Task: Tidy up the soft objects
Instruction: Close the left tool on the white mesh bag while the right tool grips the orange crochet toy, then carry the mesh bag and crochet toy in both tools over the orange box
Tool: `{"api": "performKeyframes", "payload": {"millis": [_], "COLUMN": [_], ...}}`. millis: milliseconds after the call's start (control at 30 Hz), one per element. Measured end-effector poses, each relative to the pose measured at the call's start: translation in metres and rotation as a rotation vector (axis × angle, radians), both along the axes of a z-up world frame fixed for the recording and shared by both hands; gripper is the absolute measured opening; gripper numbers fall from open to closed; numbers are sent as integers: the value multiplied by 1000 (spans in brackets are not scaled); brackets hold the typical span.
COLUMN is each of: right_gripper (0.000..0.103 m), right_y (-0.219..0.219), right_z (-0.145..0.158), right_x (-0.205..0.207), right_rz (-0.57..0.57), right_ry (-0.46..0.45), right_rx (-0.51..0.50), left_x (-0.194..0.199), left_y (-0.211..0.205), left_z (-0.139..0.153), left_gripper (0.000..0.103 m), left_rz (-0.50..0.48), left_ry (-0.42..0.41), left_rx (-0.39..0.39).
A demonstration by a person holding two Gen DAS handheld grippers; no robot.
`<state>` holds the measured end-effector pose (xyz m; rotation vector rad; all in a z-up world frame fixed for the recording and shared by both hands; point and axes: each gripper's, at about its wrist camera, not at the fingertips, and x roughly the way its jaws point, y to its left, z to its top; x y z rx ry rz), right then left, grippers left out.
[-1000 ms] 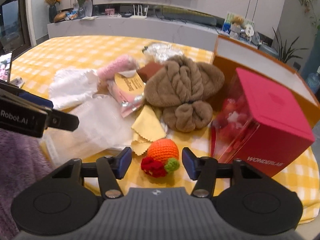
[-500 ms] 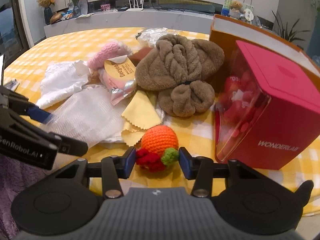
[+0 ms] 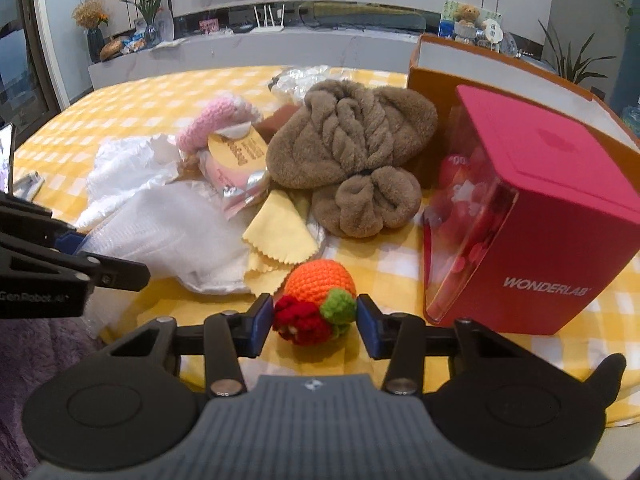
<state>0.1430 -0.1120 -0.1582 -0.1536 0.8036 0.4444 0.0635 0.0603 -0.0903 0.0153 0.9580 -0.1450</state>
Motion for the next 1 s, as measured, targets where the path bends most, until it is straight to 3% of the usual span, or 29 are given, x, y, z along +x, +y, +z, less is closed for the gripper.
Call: {"api": "performKeyframes", "payload": {"millis": [33,233,567,833,1000], "right_gripper": [44,42,42,42,42], "right_y": [-1,-6,-20,-38,-53], "right_z": [2,17,57,98,129], "right_x": [-1,-9,-27,-25,-12], "right_rz": [0,9,12,15,14], "right_ry": [-6,-52,-141,-208,-281], "right_rx": [5,44,116,151,93], "left_x": [-2,-15,-27,-9,17], "left_y": [1,-2,-15,-38,-61], "left_z": [2,19,73,106,124], "left_gripper": [15,5,4,4,4], "left_rz": [5,29,28,-37,-93], "left_ry": [-9,-76,-221,-288,-337], "left_rx": [-12,-47,-70,-98,-122]}}
